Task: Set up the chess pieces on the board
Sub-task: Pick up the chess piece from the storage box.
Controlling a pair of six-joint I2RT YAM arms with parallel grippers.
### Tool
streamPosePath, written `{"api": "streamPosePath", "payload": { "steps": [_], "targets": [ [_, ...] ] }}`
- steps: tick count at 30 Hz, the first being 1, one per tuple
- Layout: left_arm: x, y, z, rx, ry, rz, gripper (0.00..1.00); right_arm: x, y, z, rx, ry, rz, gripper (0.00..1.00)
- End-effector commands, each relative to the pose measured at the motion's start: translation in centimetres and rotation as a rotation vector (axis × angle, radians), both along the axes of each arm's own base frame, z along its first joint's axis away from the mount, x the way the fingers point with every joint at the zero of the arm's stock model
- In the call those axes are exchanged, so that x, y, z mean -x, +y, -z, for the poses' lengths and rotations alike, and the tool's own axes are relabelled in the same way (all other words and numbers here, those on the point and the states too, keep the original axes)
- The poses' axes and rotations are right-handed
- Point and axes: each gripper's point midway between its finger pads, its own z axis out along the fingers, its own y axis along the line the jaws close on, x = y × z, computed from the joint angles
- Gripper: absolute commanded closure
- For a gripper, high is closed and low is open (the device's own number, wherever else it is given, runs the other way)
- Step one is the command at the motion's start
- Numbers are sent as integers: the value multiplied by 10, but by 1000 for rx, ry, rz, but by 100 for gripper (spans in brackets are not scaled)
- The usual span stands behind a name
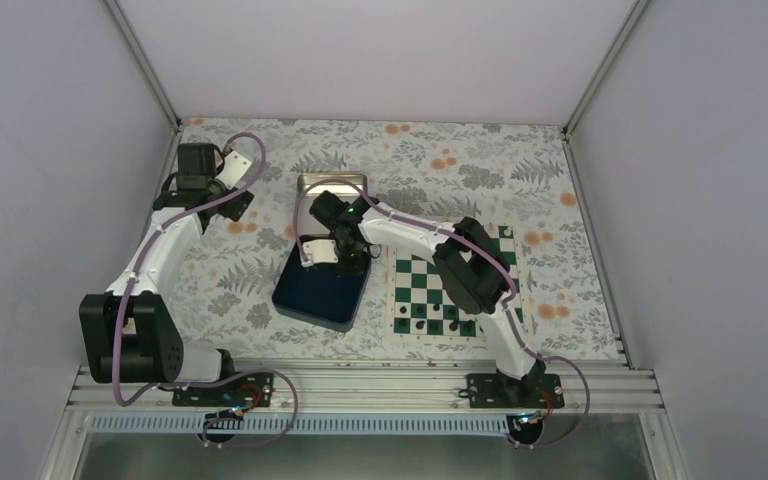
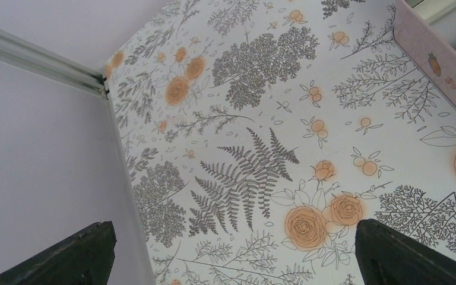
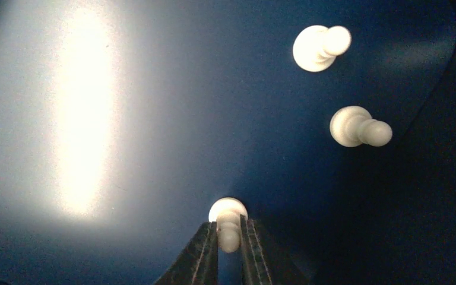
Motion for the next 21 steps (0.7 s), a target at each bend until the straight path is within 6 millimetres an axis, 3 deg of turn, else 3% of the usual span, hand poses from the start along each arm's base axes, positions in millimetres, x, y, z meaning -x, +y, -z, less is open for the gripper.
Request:
{"api": "streamPosePath", "payload": {
  "steps": [1,5,12,16,21],
  "targets": [
    [3,0,-5,22,-23,2,0,3,5,-14,-28,1,-4,90],
    [3,-1,-4,32,-25,-3,0,5,0,-34,-52,-13,11,95],
    [0,-1,-8,54,-46,-17,0,-11,-28,-94,-128,-50,107,96],
    [-3,-1,-13,62,-58,-27,0,-36,-74,-125,-144,-102,222,96],
    [-9,-3,-14,93,-61,-33,0,-72,-170,-129,-89,-156,420,95]
  ]
}}
